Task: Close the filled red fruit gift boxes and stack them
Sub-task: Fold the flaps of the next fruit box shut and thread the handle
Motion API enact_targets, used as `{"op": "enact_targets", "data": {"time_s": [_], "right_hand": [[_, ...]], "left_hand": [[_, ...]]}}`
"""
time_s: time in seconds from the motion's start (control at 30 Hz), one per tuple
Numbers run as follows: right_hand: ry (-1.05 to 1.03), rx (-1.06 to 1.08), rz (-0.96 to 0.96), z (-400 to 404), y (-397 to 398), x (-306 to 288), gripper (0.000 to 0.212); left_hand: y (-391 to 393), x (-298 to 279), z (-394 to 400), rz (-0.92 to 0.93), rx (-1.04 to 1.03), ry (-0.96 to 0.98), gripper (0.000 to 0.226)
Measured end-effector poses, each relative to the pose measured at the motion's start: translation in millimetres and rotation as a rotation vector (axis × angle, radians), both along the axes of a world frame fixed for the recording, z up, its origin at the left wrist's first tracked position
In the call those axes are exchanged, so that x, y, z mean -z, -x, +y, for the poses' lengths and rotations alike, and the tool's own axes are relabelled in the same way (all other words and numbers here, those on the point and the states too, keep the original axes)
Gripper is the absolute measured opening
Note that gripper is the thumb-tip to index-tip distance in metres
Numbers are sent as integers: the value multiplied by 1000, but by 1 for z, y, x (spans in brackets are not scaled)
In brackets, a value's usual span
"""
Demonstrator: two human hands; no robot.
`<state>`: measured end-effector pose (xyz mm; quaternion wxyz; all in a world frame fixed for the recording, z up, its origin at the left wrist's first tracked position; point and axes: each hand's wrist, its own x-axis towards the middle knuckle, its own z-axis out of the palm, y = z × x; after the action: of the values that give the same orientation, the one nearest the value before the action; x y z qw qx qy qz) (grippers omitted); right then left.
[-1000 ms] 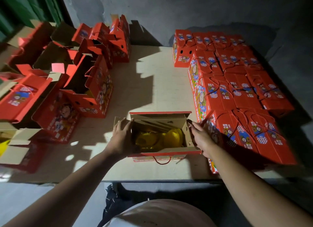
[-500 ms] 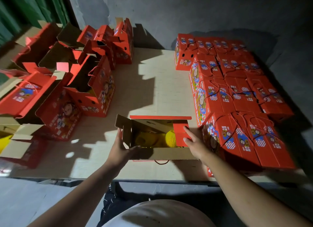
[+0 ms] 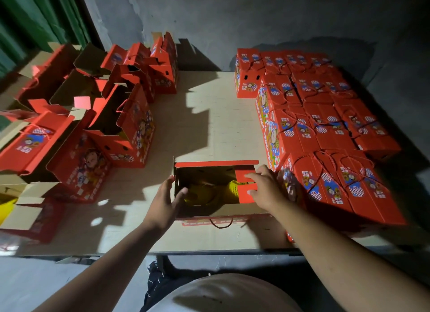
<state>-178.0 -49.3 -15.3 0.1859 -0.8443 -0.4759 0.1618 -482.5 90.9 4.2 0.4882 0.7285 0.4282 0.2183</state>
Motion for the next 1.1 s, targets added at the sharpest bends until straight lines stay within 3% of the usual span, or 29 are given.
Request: {"op": "enact_targets", "data": {"time_s": [0.17, 0.33, 0.53, 0.67, 0.8, 0.93, 1.03, 1.1], "right_hand": [[-2, -79, 10, 15, 4, -5, 54], [2, -124, -32, 13, -2, -2, 54], [28, -107, 1, 19, -6, -8, 55], [21, -115, 30, 20, -8, -8, 52], [-26, -150, 34, 16, -11, -5, 48], [-77, -191, 36, 9, -17, 2, 45], [-74, -309, -84, 2, -16, 5, 32], [-109, -387, -139, -3, -17, 8, 34]], "left_hand": [[0, -7, 8, -34, -133, 61, 29], [0, -10, 17, 94, -91, -141, 32], [-7, -1, 24, 239, 74, -232, 47], [-2, 13, 37, 390, 292, -270, 68], [13, 31, 46, 605, 496, -459, 69], [19, 32, 50, 596, 572, -577, 72], [15, 27, 50, 582, 570, -574, 62], [15, 23, 50, 566, 565, -564, 81]]}}
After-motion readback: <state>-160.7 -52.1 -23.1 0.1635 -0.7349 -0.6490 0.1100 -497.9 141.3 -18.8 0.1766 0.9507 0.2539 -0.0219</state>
